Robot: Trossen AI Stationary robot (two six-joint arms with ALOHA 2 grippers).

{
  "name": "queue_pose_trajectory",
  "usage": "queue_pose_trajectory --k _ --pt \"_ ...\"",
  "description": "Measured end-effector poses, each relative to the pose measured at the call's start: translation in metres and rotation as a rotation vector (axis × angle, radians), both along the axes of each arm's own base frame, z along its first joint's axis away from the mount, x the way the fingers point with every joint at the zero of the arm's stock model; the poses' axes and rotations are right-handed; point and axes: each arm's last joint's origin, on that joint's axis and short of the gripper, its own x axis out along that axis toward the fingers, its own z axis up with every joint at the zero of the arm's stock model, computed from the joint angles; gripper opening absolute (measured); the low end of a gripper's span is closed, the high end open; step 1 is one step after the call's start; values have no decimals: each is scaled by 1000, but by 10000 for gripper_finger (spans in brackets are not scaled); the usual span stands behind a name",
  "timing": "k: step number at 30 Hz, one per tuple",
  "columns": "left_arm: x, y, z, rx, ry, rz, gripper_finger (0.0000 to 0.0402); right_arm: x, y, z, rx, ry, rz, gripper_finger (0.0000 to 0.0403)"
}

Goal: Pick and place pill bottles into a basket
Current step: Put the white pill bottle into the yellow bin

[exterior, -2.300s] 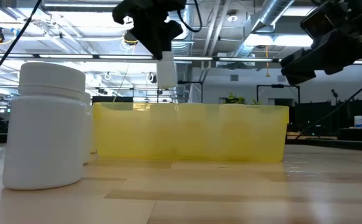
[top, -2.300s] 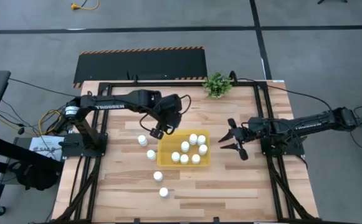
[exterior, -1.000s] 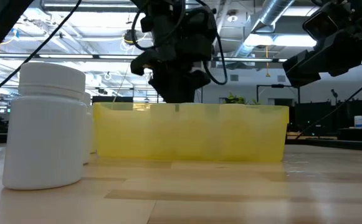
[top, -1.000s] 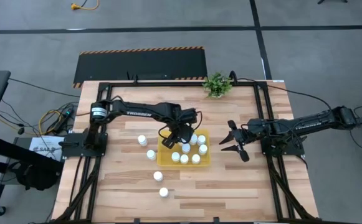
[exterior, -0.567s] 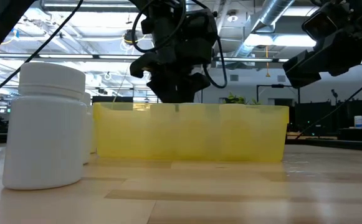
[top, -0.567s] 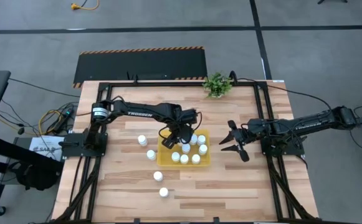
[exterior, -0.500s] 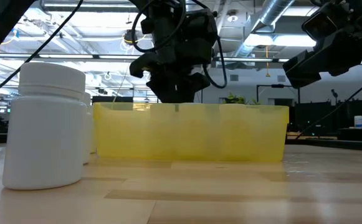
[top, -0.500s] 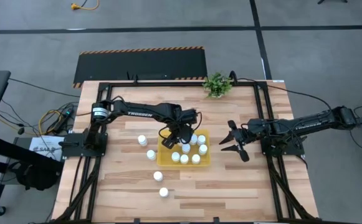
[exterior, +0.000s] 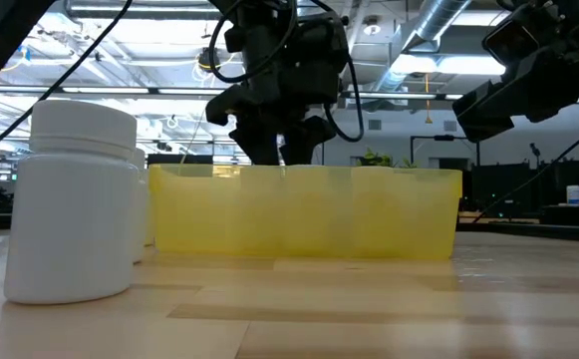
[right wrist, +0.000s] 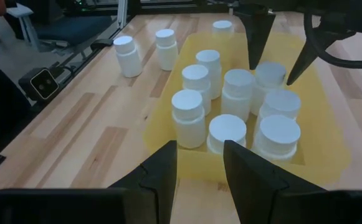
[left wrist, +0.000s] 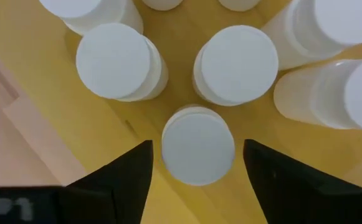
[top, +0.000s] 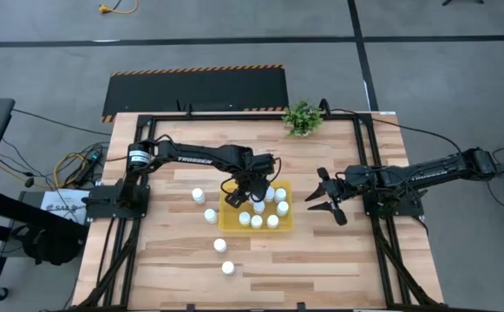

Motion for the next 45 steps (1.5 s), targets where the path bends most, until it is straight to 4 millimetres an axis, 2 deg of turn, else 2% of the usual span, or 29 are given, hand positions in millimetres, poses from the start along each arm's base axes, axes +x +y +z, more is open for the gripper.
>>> queue_pose_trajectory --k 6,11,18,21,25,29,34,38,42,45 --pt "0 -1 1 62 8 -2 261 0 0 0 14 4 -6 124" --pt "0 -9 10 103 28 -39 264 0 0 0 16 5 -7 124" --pt "-1 -15 33 158 52 -51 264 0 0 0 18 5 -8 124" --pt "-10 -15 48 173 52 -29 264 0 0 0 18 0 -8 124" --pt "-28 -13 71 172 64 21 264 1 0 2 20 -20 -8 124" --pt "-52 -11 105 142 30 71 264 2 0 4 35 -30 -28 124" --pt "-83 -6 127 127 10 131 264 3 -2 5 70 -36 -103 124" --pt "-120 -1 119 114 21 158 264 3 -2 6 50 -58 -99 124" --pt "-159 -1 109 51 4 173 264 6 5 6 -14 -59 15 124" --pt "-178 -4 101 -13 -43 194 264 12 9 8 -13 -37 48 124"
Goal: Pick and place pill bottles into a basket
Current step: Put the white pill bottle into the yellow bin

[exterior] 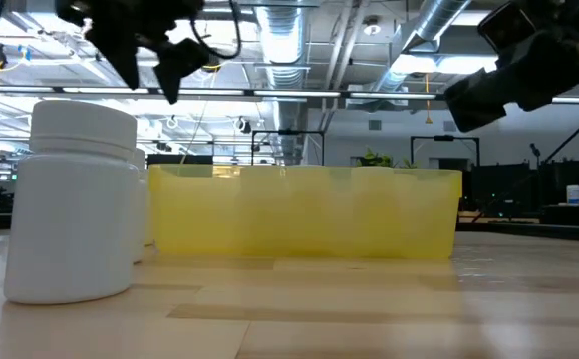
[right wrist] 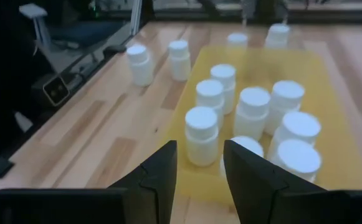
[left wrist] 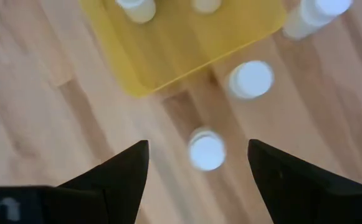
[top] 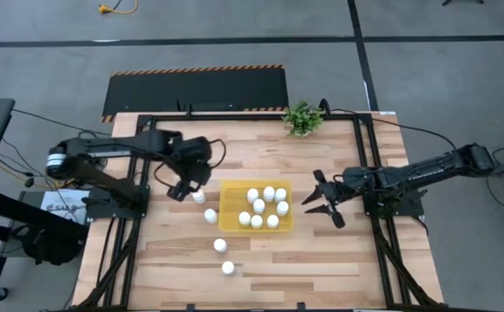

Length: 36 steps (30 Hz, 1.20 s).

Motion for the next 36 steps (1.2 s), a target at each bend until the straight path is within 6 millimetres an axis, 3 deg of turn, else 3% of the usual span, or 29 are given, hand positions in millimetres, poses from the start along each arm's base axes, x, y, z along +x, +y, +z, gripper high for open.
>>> queue_pose_trajectory --k 8,23,31,36 --pt "-25 -6 -5 -108 -51 92 264 20 9 -8 -43 100 53 124" --pt "-28 -16 -12 -77 41 20 264 55 14 1 -67 132 56 124" --pt "-30 -14 -48 -128 66 11 264 58 11 6 -70 118 19 124" --pt "-29 -11 -52 -107 54 24 264 59 7 6 -61 122 -2 124"
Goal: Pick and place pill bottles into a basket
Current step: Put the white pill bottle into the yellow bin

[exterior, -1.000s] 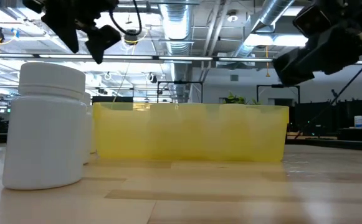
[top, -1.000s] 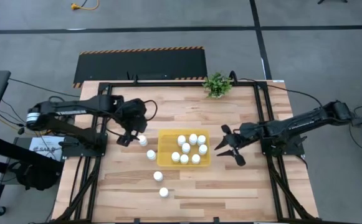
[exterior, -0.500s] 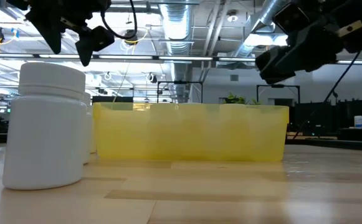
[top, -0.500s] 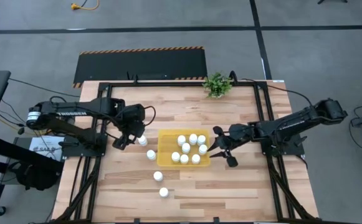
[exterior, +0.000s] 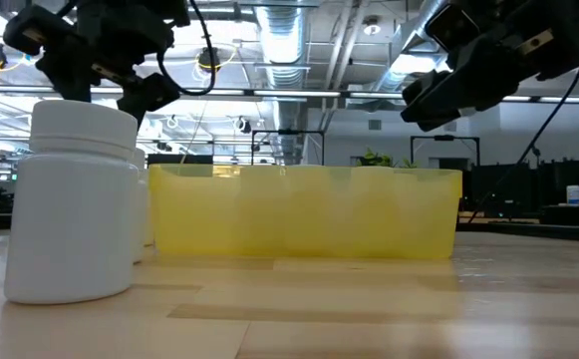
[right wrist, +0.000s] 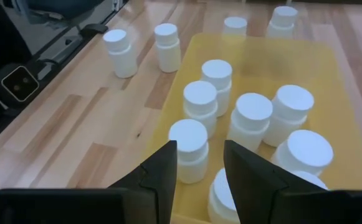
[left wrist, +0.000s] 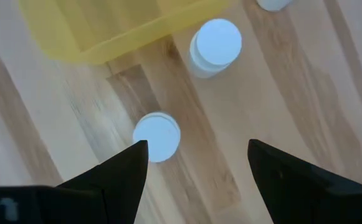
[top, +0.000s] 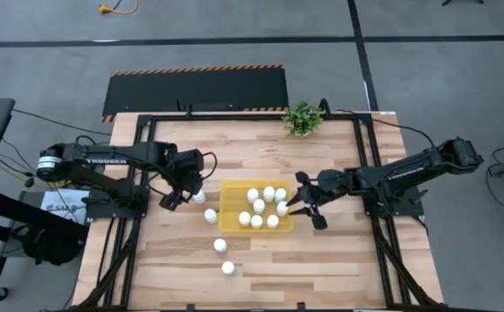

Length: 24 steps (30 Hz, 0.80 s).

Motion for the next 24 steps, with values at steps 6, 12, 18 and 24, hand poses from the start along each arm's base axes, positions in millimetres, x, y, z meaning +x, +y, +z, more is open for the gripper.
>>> queue_pose_trajectory --k 6,12,18,24 --pt "1 -2 -1 61 3 -9 264 1 -5 0 -4 -2 -15 124" --pt "6 -1 -10 71 5 -8 264 1 -4 0 -11 -4 -10 124" --pt "5 -1 -20 48 2 8 264 0 -4 0 -12 -4 -6 124" --pt "5 0 -20 71 2 20 264 1 -4 0 -12 -4 -7 124"
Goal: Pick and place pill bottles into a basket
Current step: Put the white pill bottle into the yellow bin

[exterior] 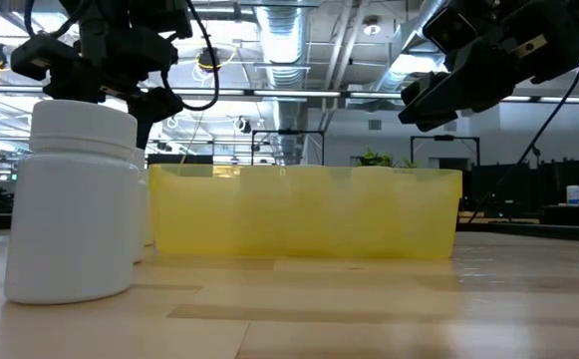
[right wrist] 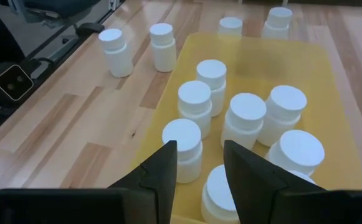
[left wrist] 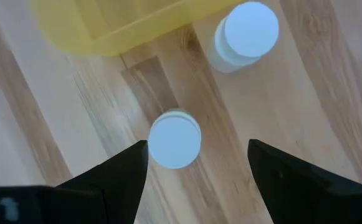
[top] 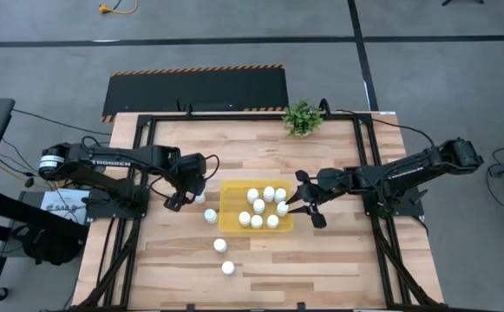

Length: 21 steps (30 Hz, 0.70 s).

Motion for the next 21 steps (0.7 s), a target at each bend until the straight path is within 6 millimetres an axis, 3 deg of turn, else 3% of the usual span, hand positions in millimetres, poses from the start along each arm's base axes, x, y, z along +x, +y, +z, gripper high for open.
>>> queue_pose_trajectory --k 9,21 --pt "-1 4 -5 13 -2 25 266 0 0 0 0 3 0 124" --pt "0 5 -11 26 -10 46 318 0 0 0 -1 3 1 124"
